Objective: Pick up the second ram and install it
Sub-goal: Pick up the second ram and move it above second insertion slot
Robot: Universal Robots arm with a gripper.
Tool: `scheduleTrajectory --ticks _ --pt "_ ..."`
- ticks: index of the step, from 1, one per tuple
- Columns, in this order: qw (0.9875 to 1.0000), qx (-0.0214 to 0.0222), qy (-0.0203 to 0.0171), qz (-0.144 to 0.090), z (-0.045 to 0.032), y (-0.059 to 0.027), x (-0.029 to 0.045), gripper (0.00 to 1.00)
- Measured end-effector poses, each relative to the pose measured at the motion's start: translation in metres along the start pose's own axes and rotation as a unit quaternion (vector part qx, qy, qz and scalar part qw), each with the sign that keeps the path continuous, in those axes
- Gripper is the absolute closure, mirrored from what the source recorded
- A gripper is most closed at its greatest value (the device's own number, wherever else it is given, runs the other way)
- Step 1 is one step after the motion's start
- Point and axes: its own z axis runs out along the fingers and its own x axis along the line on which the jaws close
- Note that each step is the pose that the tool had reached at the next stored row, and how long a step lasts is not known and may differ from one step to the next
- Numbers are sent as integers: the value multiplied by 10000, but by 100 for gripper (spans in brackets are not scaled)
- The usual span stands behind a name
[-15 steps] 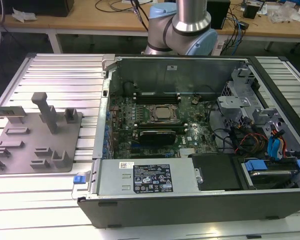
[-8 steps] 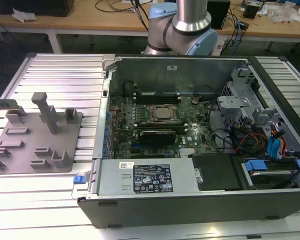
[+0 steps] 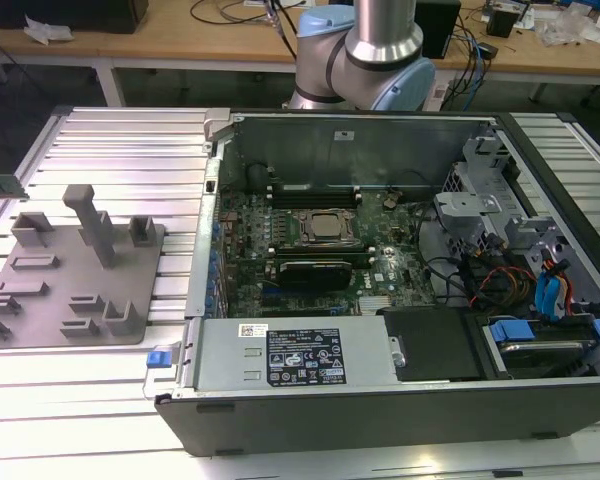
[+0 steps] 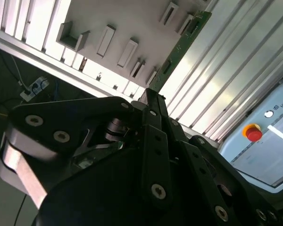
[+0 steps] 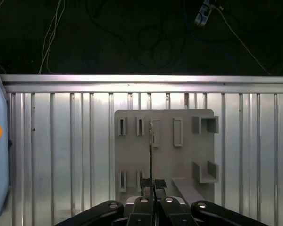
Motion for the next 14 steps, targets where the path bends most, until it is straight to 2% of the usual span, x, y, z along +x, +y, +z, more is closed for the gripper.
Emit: scheduleTrajectory --ticks 1,5,7,9,11,14 --pt "10000 0 -5 0 -32 1 -1 91" --pt "10000 -2 -4 0 -48 1 -2 91" --pt "10000 -1 -4 0 -107 2 -4 91" --pt "10000 0 -5 0 -197 3 -7 91" --pt "10000 0 -7 0 -241 4 -9 91" --pt "10000 0 -7 0 -241 4 -9 91"
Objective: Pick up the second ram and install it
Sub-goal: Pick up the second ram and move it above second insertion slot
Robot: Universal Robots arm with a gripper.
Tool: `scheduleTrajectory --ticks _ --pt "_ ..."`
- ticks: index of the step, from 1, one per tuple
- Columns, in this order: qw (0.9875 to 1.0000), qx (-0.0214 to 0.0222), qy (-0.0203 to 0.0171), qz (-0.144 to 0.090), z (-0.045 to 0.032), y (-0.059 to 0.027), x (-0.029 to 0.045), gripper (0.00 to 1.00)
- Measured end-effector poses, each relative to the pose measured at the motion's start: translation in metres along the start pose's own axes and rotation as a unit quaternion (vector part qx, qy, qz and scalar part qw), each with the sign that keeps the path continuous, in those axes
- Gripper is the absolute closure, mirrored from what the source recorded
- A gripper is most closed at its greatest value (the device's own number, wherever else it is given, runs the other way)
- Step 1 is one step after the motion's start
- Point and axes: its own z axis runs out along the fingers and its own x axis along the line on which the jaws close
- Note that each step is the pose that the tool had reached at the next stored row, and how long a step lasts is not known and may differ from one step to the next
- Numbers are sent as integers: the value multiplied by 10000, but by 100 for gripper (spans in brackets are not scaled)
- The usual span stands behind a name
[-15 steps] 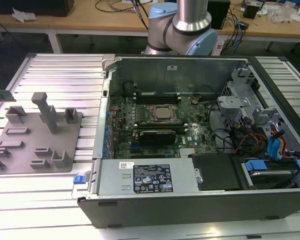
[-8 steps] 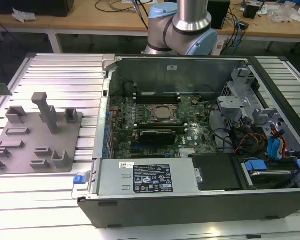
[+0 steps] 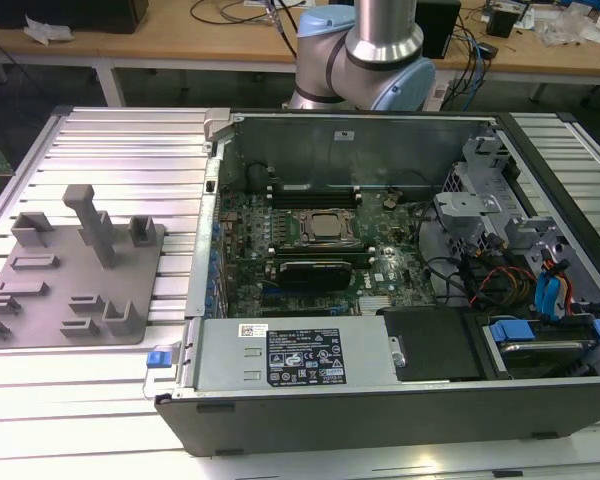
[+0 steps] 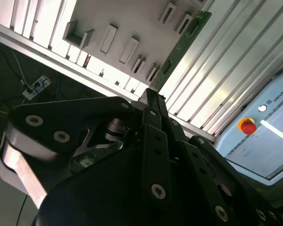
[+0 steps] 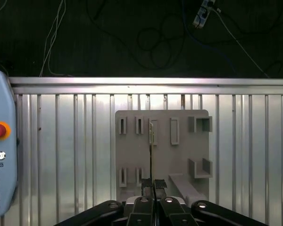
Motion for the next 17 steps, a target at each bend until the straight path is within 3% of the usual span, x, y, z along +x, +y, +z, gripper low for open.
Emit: scheduleTrajectory --ticks 2,9,17 --pt "10000 -1 0 -1 -2 -27 1 91" --pt "10000 -1 0 0 -6 -280 -1 91" --pt "10000 -1 0 0 -10 -492 -1 91"
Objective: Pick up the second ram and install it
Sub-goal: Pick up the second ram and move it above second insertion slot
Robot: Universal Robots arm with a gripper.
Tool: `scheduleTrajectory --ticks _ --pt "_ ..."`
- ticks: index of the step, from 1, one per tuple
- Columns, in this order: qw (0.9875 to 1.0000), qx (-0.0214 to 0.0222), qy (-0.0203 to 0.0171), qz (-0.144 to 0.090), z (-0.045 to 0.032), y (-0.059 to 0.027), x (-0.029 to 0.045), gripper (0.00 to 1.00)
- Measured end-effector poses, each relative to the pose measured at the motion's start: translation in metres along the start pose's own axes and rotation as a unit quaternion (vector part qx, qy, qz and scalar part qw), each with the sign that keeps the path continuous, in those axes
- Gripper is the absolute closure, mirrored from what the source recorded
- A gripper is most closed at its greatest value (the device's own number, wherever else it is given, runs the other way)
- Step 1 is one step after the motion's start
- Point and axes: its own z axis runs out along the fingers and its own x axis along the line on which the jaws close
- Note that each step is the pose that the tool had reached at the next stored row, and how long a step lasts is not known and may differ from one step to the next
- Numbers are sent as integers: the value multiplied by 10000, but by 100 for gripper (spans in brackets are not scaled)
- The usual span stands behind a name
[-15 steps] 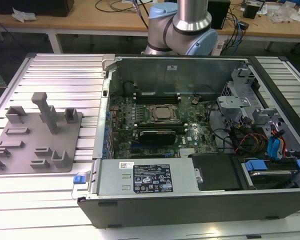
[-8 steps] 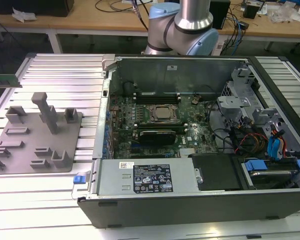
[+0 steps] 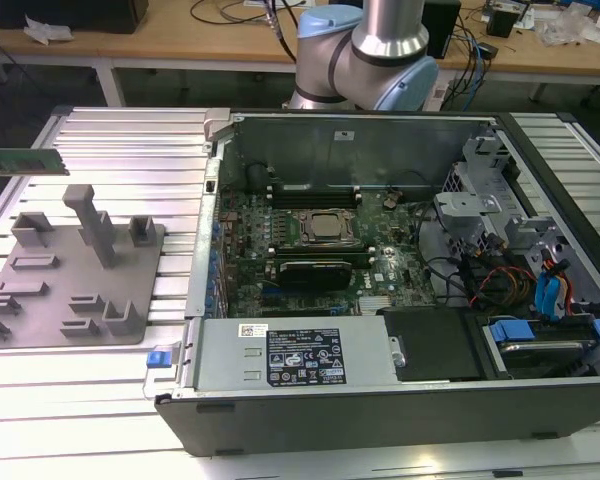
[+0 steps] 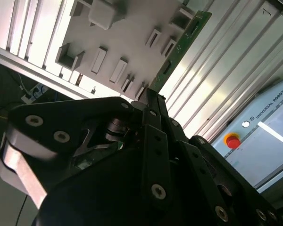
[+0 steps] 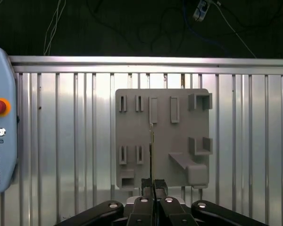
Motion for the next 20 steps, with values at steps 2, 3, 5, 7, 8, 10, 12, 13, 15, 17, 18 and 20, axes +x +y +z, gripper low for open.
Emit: scheduleTrajectory --ticks 2,3,5,7,8,10,12,13,15,17,18,20 --pt "10000 0 0 0 -1 -56 0 91" --pt "10000 0 0 0 -1 -80 0 91" --pt "10000 1 -1 0 -2 -153 0 91" --pt "10000 0 0 0 -4 -220 -1 91" --pt "10000 0 0 0 -4 -241 -1 91" --pt "10000 1 0 0 -5 -313 -1 91" --pt "10000 1 0 0 -6 -374 -1 91" --pt "10000 0 0 0 -7 -390 -1 91" --pt "10000 0 0 0 -8 -448 -1 91" --pt "10000 0 0 0 -9 -509 -1 91" --pt "10000 1 -1 0 -9 -537 -1 91" --pt "10000 0 0 0 -11 -582 -1 91"
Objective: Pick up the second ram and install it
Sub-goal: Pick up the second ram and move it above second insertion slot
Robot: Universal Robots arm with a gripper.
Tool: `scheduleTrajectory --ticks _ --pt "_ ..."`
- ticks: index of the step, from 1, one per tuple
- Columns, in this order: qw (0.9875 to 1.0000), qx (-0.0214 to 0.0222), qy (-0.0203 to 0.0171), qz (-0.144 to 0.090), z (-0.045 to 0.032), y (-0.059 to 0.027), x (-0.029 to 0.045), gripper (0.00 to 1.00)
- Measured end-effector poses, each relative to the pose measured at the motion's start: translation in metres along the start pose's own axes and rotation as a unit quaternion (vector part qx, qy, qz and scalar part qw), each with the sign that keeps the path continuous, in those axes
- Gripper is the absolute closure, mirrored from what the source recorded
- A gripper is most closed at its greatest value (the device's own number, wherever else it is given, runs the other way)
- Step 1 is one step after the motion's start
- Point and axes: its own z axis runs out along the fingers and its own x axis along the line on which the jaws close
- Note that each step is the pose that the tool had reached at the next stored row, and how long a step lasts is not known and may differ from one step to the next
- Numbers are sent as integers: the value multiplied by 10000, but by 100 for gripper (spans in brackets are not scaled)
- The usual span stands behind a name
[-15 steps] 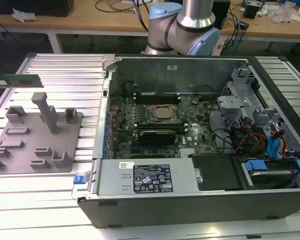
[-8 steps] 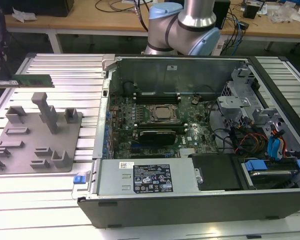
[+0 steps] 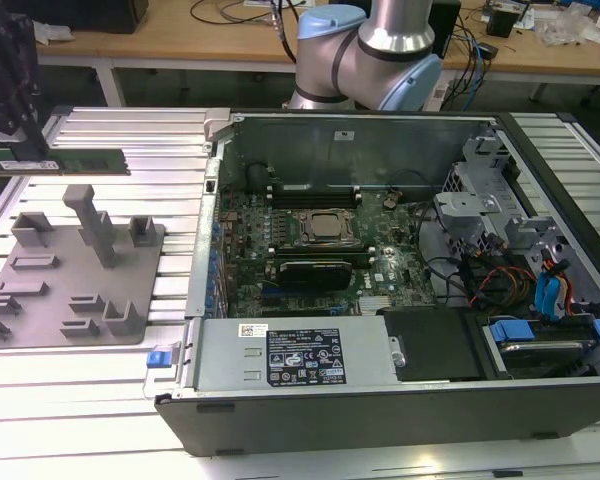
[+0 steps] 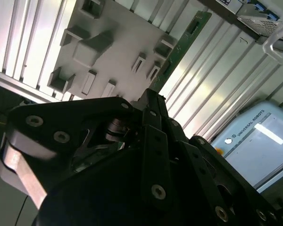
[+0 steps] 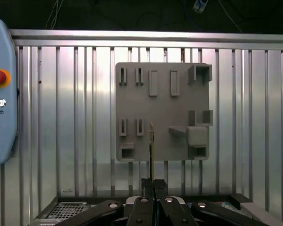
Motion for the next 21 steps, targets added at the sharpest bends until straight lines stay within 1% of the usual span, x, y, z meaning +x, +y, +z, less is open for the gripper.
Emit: scheduleTrajectory --ticks 2,4,6,13,15,16,21 --pt "10000 0 -1 -1 -1 -110 0 91" --pt "10000 0 0 0 -3 -170 0 91" --pt "10000 0 0 0 -4 -211 0 91" --pt "10000 0 0 0 -9 -496 -1 91" --pt "10000 0 0 0 -10 -543 -1 91" --pt "10000 0 0 0 -11 -593 -1 91" --pt "10000 0 0 0 -14 -743 -1 91"
